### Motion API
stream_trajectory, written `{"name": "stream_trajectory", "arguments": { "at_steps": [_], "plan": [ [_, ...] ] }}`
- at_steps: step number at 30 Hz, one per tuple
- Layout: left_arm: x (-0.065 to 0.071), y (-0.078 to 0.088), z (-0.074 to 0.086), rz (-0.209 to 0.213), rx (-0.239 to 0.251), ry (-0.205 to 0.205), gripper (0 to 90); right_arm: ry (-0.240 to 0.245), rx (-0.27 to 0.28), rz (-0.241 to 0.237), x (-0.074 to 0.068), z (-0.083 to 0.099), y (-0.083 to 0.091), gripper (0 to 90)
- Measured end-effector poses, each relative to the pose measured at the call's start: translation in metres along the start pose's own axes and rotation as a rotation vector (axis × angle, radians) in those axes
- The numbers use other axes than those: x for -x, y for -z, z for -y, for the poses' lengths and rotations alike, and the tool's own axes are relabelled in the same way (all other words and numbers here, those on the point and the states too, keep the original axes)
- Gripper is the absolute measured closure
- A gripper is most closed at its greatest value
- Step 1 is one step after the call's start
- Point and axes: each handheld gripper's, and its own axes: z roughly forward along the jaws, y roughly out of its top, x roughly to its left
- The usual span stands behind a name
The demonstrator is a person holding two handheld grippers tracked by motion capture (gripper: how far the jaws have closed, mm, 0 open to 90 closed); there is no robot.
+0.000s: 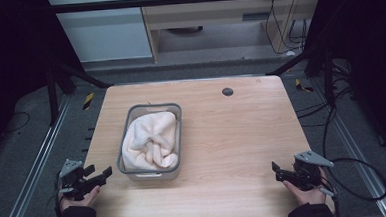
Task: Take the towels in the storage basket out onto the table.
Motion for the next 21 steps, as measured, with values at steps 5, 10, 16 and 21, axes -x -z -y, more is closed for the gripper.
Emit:
{"name": "stream_trajectory", "arguments": {
  "at_steps": [5,10,16,21],
  "plan": [
    [0.002,0.004,-0.005,0.001,-0.002,-0.001,25.0,0.023,0.0,0.0,-0.002,0.001,0.001,12.2],
    [0.007,0.011,-0.015,0.018,0.011,-0.014,25.2,0.028,-0.011,-0.001,-0.002,0.002,0.001,11.6],
    [0.014,0.02,-0.027,0.055,0.024,-0.037,25.6,0.031,-0.022,-0.004,-0.003,0.003,0.001,11.1],
    [0.018,0.025,-0.035,0.087,0.026,-0.037,25.5,0.043,-0.025,-0.003,-0.003,0.004,0.0,10.5]
  ]
}}
